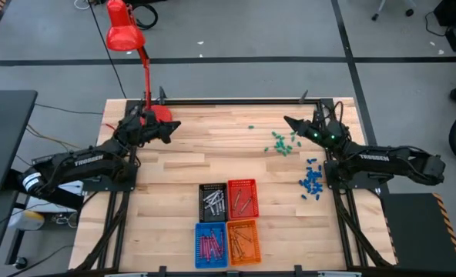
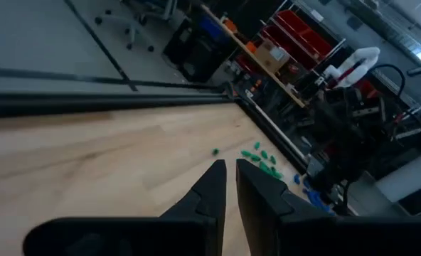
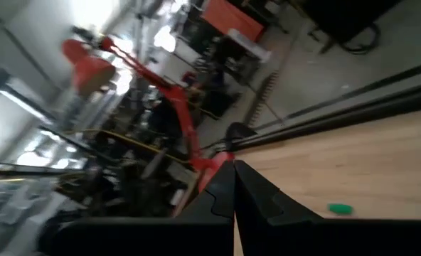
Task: Sort crayons
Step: Return to Home Position
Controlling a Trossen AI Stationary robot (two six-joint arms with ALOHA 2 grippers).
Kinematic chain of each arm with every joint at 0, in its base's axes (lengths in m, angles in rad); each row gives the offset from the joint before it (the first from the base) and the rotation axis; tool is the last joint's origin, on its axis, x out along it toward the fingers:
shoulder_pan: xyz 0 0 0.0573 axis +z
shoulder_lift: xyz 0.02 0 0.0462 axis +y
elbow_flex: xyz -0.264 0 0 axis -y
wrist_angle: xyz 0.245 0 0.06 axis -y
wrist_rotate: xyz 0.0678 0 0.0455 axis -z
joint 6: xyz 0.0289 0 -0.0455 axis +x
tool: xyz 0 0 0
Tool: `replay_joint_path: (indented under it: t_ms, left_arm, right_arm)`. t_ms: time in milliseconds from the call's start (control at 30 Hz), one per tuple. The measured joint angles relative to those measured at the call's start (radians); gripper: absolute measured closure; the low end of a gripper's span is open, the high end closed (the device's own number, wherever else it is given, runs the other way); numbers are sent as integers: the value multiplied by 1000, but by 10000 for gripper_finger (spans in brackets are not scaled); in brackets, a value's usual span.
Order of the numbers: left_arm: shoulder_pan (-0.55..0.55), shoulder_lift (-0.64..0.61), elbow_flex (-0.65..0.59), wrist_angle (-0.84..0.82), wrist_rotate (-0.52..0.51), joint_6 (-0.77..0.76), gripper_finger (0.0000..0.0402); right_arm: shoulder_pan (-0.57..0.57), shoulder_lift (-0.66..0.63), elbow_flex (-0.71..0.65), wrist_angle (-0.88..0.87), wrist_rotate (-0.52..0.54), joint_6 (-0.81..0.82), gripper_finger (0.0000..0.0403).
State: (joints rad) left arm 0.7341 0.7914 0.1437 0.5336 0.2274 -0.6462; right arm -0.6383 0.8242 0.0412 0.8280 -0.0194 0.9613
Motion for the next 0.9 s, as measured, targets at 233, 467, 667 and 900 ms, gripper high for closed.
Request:
replay_joint_path:
  t_ms: [233, 467, 667, 900]
  left_arm:
    - [13, -24, -19, 2, 2, -19, 394]
    - [124, -138, -19, -81, 25, -5, 391]
    - [161, -238, -19, -223, 86, -17, 391]
    - [142, -314, -20, -366, -46, 46, 391]
  right_arm:
    - [-143, -38, -31, 146, -211, 37, 396]
    - [-321, -100, -30, 138, -407, 81, 396]
    - [-392, -106, -30, 105, -451, 87, 396]
    - [-383, -105, -30, 81, -372, 65, 396]
